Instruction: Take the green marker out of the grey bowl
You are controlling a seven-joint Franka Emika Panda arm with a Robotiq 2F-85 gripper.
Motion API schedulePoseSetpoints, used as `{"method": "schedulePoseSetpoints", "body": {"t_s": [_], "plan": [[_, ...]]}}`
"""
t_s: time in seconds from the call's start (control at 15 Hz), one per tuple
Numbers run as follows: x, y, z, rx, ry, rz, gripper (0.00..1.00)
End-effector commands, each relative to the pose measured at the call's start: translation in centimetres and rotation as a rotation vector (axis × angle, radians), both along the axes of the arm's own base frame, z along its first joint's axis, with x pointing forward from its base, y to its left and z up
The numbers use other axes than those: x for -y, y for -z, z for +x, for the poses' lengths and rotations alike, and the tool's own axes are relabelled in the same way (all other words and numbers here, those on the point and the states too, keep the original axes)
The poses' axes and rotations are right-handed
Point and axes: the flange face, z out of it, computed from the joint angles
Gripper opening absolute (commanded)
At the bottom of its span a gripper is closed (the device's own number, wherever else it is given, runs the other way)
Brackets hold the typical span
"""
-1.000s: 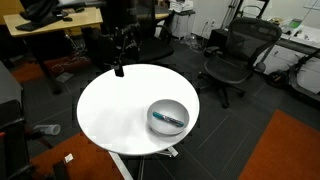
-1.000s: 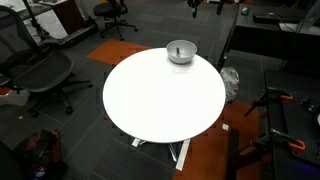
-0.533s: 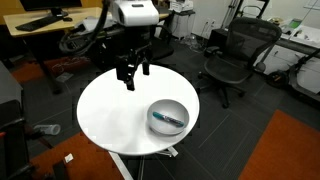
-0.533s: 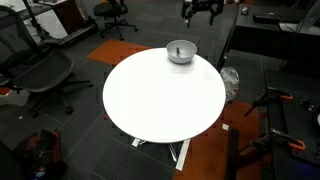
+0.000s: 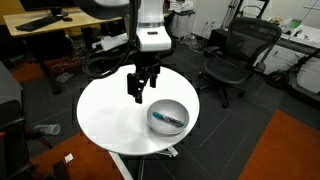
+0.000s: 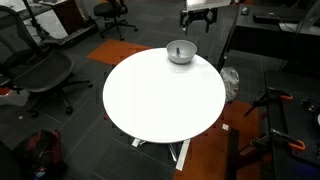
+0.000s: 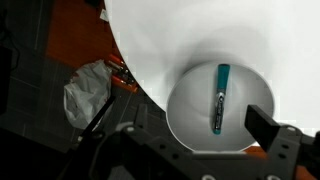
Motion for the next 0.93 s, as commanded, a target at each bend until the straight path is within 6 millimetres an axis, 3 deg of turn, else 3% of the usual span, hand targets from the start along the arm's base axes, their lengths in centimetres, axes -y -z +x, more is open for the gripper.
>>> {"method": "schedulePoseSetpoints", "body": {"t_s": [0.0, 0.33, 0.87], "plan": [[0.1, 0.2, 0.2, -0.002, -0.004, 0.003, 1.00], [0.1, 0.2, 0.4, -0.001, -0.004, 0.002, 1.00], [2.4, 3.3, 1.5, 0.044, 0.128, -0.039, 1.00]]}}
